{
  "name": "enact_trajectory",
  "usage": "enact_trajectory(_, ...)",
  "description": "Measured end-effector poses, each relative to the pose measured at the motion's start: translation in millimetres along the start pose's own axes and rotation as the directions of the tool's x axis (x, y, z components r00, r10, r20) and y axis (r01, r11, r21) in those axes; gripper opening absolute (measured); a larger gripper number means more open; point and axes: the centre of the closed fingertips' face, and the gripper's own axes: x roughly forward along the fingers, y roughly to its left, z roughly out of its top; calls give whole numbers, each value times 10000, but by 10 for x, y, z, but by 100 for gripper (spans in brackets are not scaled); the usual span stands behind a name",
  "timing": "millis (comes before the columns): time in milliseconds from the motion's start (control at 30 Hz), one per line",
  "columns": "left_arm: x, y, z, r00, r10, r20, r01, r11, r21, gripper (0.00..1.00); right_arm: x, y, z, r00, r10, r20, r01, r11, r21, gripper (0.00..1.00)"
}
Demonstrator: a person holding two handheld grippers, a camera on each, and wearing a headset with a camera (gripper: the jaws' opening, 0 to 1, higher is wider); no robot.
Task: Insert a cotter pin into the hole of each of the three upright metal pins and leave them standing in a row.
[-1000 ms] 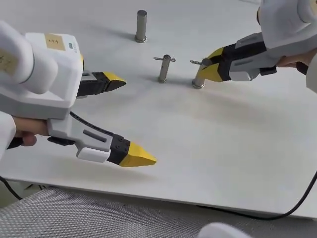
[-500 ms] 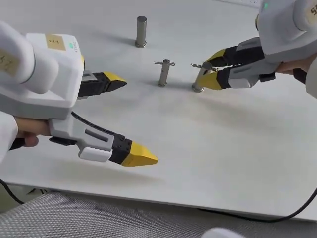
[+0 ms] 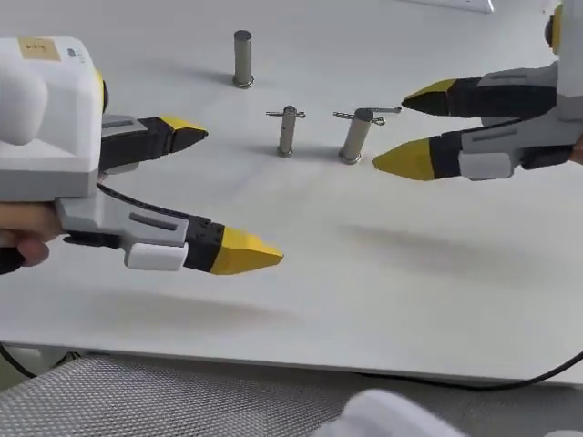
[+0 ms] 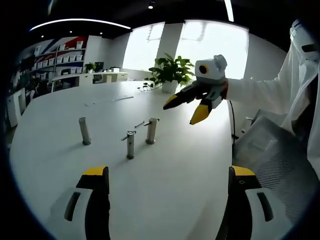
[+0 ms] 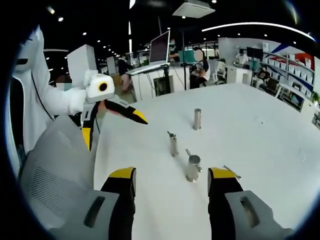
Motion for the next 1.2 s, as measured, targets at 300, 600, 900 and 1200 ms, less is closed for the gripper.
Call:
enact_trajectory(300,-30,54,58,9994,223,273,-215,9994,-274,99,-200,22,-239,9960,-885,108,871,9917,949,75)
enact_trajectory(600,-92,116,79,9975,460,536,-429,9973,-590,99,-258,57,-410,9917,-1262,-251,1284,9839,1241,92)
enact_trajectory(900,-129,260,195,9930,725,938,-655,9950,-748,99,-287,56,-430,9875,-1557,-230,1574,9757,1525,98)
enact_trajectory(1200,-121,619,456,9801,1313,1491,-1277,9912,-336,99,-325,96,-467,9848,-1725,-192,1731,9678,1829,98)
